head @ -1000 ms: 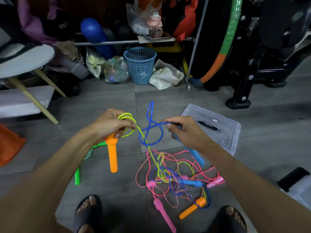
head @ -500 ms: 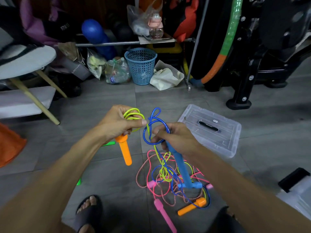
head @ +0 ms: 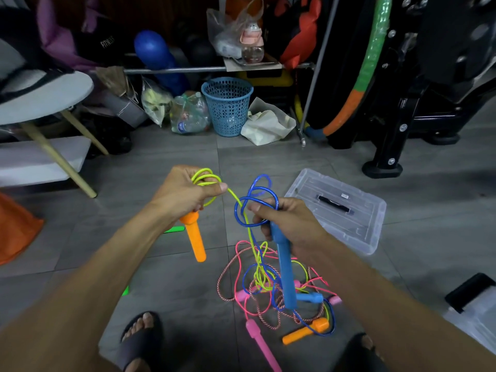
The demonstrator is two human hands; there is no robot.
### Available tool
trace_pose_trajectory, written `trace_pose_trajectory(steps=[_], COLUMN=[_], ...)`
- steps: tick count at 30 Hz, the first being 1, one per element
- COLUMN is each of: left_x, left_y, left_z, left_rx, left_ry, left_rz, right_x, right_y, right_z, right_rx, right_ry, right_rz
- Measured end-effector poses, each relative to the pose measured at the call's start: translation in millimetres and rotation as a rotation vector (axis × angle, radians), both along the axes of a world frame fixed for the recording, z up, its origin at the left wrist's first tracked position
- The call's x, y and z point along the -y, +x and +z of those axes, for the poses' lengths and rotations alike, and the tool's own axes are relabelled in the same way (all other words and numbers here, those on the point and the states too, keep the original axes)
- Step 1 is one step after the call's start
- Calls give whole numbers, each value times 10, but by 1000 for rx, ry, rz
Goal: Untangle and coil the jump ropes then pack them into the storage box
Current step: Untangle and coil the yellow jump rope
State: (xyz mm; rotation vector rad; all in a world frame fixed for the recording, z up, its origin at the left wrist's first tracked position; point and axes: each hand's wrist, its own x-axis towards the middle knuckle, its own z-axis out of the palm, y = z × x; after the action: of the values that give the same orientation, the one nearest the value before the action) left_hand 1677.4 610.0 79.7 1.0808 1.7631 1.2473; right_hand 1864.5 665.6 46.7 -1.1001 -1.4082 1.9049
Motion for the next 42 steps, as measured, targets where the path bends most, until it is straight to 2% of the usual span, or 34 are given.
trace_pose_trajectory(steps=[3, 6, 8, 12, 16, 20, 22, 24, 26, 28, 31, 33, 34, 36, 37, 39, 42], left_x=[-10, -7, 2, -9, -49, -31, -30, -59, -118, -145, -157, -155, -156, -157, -155, -144, -127], left_y=[69, 105, 157, 407, 496, 477, 500, 499, 430, 377, 362, 398, 415, 426, 422, 393, 357], left_z=[15, 18, 21, 5, -49, -127, -128, -139, -156, -169, -182, -186, -176, -144, -123, -88, -44], left_rx=[6, 7, -29, -88, -98, -369, -417, -299, -97, 75, 233, 292, 309, 329, 333, 334, 350], left_ry=[5, 15, 32, 18, 53, 136, 174, 162, 118, 54, 28, 21, 8, -6, 0, 13, 9], left_rz=[-60, -57, -61, -185, -194, -154, -194, -116, 49, 129, 95, 51, 31, 5, -1, 7, -29], right_x=[-42, -63, -62, -13, 2, -30, -55, -100, -168, -252, -279, -222, -196, -124, -107, -57, 2], right_y=[10, 39, 84, 98, 116, 177, 190, 210, 273, 362, 435, 405, 374, 300, 267, 214, 186], right_z=[50, 78, 121, 182, 188, 224, 235, 175, 57, -92, -264, -279, -245, -105, -59, 10, 32], right_rx=[73, 175, 121, 58, -56, -232, -251, -160, 74, 281, 614, 819, 786, 568, 486, 413, 394], right_ry=[43, 155, 216, 261, 153, 32, 22, 62, 129, 185, 291, 482, 634, 922, 995, 942, 673], right_rz=[14, -123, -164, 8, -5, -22, 12, -40, -201, -257, -17, 35, -24, -114, -123, -71, 102])
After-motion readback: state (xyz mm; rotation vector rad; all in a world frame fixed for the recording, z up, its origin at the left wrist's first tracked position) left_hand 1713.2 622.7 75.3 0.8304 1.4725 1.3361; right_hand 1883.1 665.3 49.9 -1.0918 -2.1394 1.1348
